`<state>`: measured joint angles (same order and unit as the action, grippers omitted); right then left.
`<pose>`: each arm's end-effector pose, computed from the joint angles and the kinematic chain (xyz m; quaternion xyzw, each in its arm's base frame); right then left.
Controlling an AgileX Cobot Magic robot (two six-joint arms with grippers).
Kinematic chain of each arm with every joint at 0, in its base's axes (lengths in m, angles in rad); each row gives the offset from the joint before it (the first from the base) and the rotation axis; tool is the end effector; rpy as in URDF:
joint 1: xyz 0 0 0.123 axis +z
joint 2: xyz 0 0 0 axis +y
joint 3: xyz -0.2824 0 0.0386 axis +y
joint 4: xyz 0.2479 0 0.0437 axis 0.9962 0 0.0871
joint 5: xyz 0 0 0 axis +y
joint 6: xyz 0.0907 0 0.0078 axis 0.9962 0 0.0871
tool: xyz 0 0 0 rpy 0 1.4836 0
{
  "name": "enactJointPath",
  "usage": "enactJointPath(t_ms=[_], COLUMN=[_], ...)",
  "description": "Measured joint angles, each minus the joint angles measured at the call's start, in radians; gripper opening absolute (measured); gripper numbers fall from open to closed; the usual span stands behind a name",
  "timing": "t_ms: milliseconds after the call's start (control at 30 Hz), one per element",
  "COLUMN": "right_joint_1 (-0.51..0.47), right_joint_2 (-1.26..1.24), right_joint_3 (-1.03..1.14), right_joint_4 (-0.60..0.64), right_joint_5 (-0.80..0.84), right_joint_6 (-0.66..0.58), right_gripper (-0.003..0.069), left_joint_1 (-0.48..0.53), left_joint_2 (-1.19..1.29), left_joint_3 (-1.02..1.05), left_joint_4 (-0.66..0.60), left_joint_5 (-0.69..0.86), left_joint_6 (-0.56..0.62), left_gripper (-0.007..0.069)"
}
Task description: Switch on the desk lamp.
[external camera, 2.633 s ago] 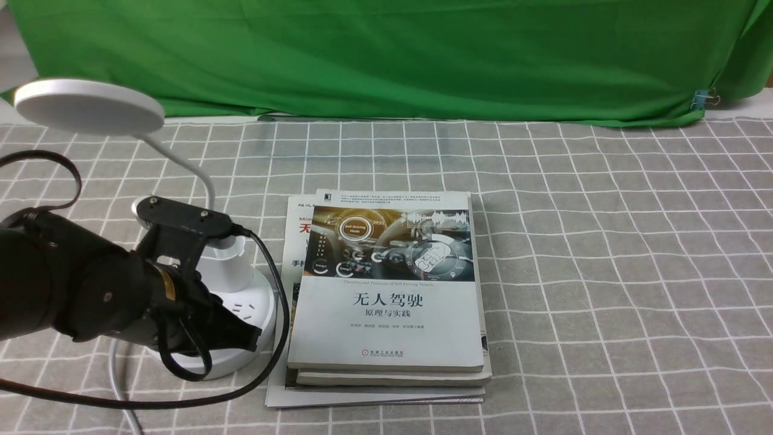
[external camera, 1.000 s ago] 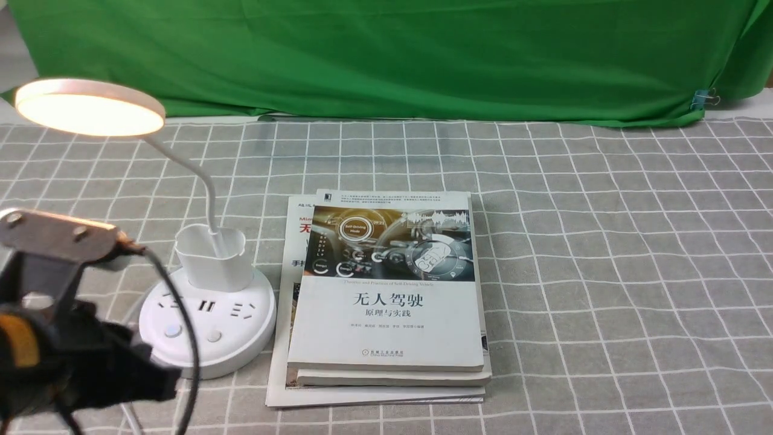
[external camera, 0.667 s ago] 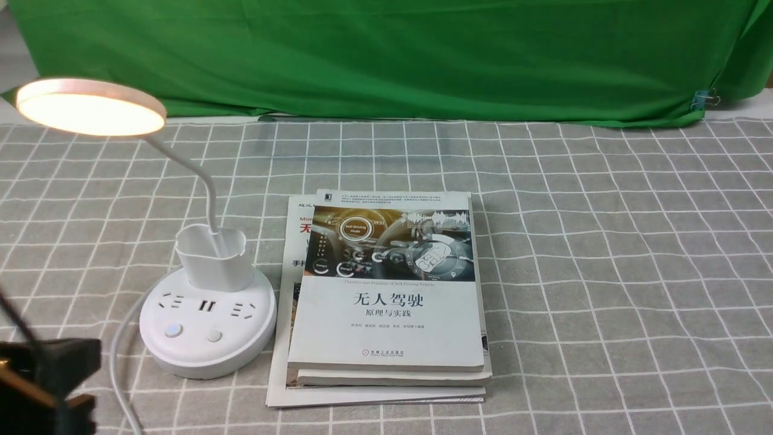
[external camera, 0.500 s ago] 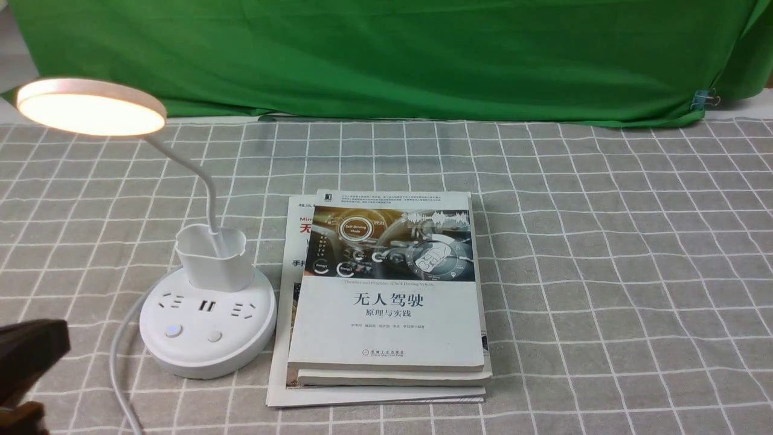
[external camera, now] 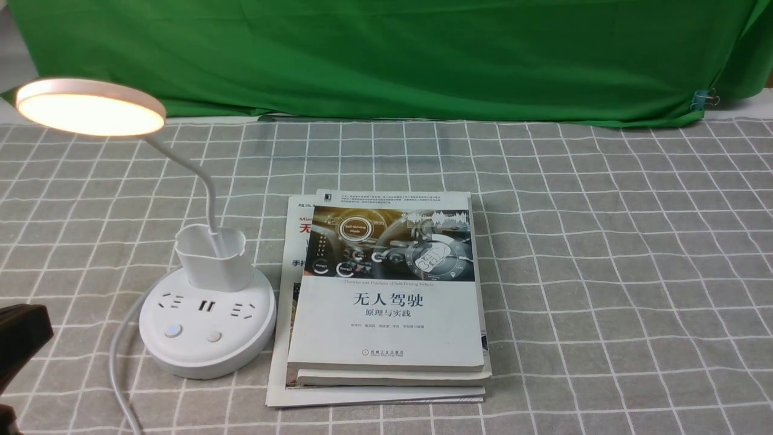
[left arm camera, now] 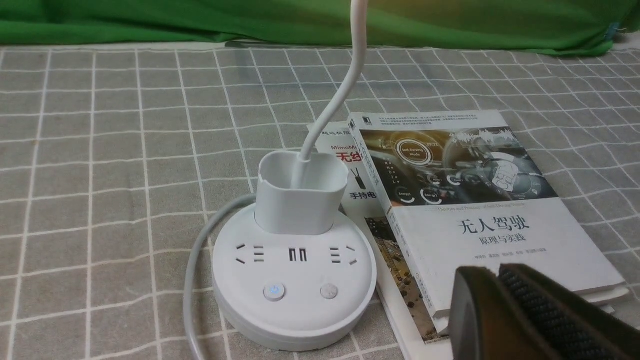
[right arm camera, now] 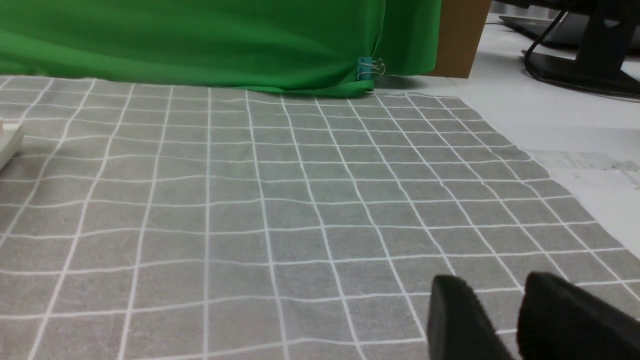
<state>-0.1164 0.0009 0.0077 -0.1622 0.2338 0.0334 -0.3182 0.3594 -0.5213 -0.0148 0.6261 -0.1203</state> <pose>0.0550 -0.0099 0.1895 0.0091 0.7587 -0.0923 0.6447 0.0676 -0.0231 0.3079 0.0792 0.8233 -0.1290 0.5471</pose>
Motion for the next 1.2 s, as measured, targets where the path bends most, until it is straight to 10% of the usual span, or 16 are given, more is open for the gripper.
enactJointPath(t_ms=[400, 733, 1200], right_joint_1=[0.0, 0.0, 0.0], right_joint_2=[0.0, 0.0, 0.0], right_joint_3=[0.0, 0.0, 0.0], right_joint_4=[0.0, 0.0, 0.0], right_joint_5=[0.0, 0.0, 0.001], right_joint_6=[0.0, 0.0, 0.0], right_gripper=[0.0245, 0.0245, 0.0245], left_joint_1=[0.005, 0.277, 0.387], left_joint_2=[-0.061, -0.308, -0.362], left_joint_3=[0.11, 0.431, 0.529], left_joint_4=[0.112, 0.056, 0.039], left_joint_5=[-0.195, -0.48, -0.394], left_joint_6=[0.004, 0.236, 0.202], left_gripper=[0.0019, 0.0019, 0.0019])
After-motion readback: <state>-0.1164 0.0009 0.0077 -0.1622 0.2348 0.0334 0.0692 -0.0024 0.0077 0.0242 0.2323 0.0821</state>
